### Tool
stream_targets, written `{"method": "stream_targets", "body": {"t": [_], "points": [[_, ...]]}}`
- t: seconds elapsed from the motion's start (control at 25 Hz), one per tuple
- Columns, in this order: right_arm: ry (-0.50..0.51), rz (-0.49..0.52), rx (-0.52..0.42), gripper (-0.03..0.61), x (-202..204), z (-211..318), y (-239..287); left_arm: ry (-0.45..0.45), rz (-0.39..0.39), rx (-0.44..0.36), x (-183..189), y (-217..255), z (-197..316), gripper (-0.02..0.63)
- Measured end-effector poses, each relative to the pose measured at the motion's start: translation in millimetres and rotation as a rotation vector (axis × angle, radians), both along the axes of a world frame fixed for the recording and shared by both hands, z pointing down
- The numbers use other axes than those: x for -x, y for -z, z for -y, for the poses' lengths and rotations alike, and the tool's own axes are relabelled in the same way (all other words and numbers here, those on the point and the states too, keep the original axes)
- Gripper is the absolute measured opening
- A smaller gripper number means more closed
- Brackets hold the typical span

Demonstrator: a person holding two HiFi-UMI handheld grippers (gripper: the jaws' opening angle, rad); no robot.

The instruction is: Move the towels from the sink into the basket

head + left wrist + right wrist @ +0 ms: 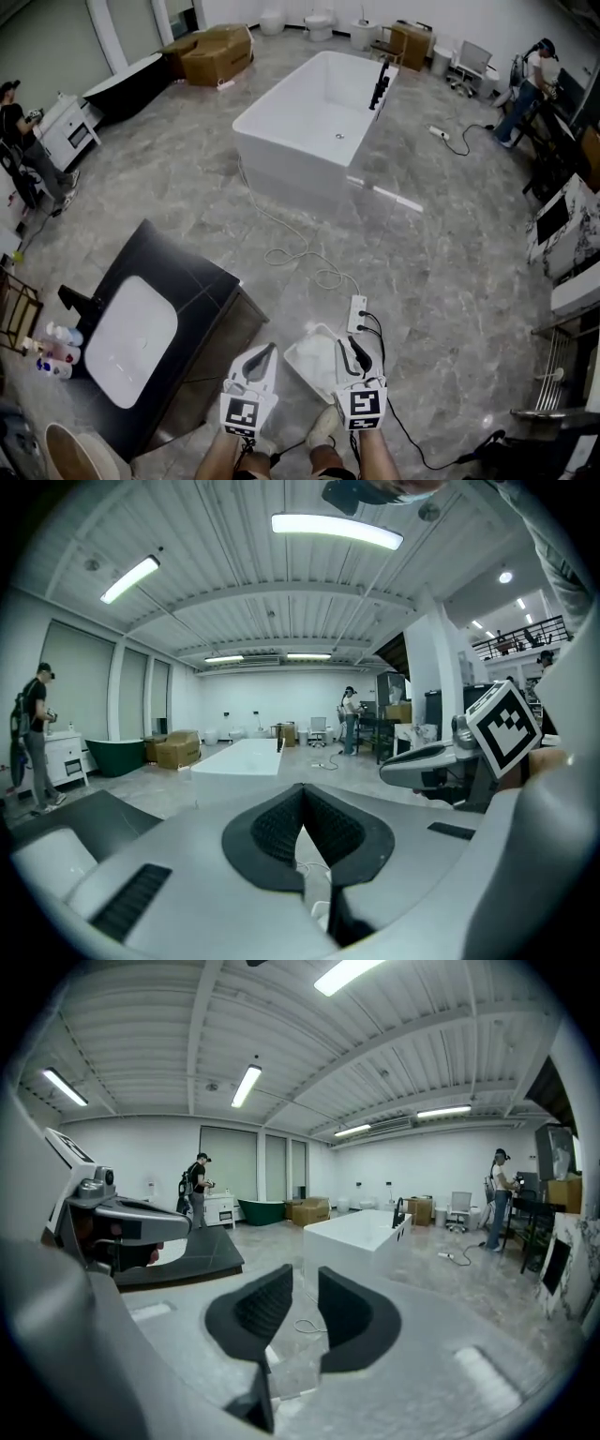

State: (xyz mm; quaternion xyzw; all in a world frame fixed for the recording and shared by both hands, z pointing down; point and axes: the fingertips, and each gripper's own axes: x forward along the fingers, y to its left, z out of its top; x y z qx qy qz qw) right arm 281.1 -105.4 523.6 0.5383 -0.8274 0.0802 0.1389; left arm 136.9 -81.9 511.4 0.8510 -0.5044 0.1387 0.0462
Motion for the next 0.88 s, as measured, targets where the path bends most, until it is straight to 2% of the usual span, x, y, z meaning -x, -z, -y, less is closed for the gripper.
{"method": "stream_targets", "body": {"t": [0.2,0.44,0.64,0.88], "points": [[0.012,0.007,-0.045,0.072,14.1,-33.1,60.9,0.015,0.003,-0.041,13.1,56.7,-30.3,0.009],[0.043,-0.009,-0.096,0.044,29.2,-64.7,107.8,0.035,0.007,-0.071,26.9,97.3,-64.8,0.009],[0.058,-0.016,-0.114,0.011,36.3,-91.4,128.2,0.041,0.006,-0.090,30.2,116.3,-92.9,0.009],[0.077,-0.018,-0.127,0.008,44.4,-116.1,140.9,0.056,0.004,-0.116,35.4,131.3,-115.0,0.009]]}}
